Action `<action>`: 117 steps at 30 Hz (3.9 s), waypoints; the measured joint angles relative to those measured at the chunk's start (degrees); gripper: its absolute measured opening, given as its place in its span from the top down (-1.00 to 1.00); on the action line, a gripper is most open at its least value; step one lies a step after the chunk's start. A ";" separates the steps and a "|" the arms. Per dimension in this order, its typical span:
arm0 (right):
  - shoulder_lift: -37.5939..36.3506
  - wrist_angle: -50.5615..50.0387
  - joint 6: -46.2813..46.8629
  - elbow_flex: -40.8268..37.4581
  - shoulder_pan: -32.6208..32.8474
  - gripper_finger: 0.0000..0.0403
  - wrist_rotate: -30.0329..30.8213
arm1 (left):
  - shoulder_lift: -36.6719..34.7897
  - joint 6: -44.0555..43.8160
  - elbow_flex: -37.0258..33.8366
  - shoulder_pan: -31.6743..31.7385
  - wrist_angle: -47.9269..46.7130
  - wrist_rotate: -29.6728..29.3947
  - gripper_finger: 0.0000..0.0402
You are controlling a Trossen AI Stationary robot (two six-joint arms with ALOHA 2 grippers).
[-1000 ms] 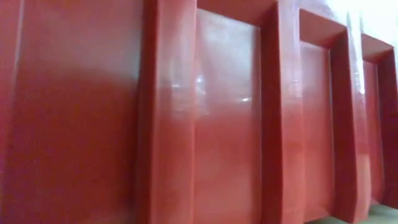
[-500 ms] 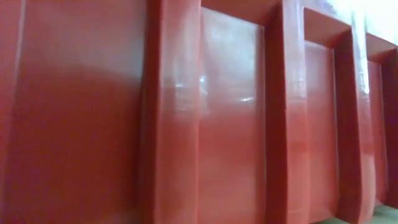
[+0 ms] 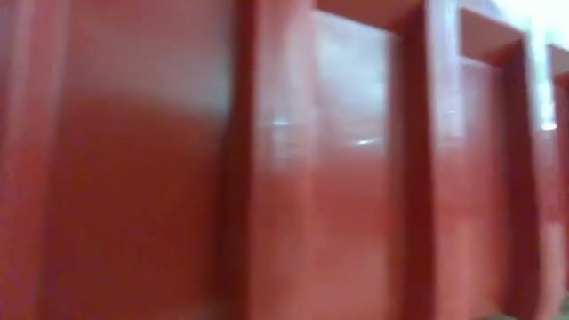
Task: Sort blocks
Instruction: Assemble the bin divider into the red bin
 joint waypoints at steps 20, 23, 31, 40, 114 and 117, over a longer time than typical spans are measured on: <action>0.02 5.86 -5.80 0.00 -8.51 0.43 -14.05 | -0.21 0.20 4.73 0.74 4.70 -4.58 1.00; 0.02 5.52 -6.39 0.00 -10.99 0.43 -19.00 | -0.21 0.15 4.73 0.74 4.78 -4.61 1.00; 0.02 4.38 -6.07 0.02 -14.37 0.43 -24.64 | -0.21 -0.41 4.73 0.73 4.99 -5.50 1.00; 0.32 3.00 -4.73 0.04 -15.98 0.43 -25.70 | -0.20 -0.38 4.67 0.74 6.95 -6.55 1.00; 2.99 -2.29 16.82 -0.02 -4.83 1.00 3.36 | -17.57 -12.51 -7.94 3.38 -11.47 -13.36 1.00; 3.02 -2.33 18.78 -0.02 -4.61 1.00 4.69 | -17.51 -7.81 -6.94 4.84 -12.69 -14.46 1.00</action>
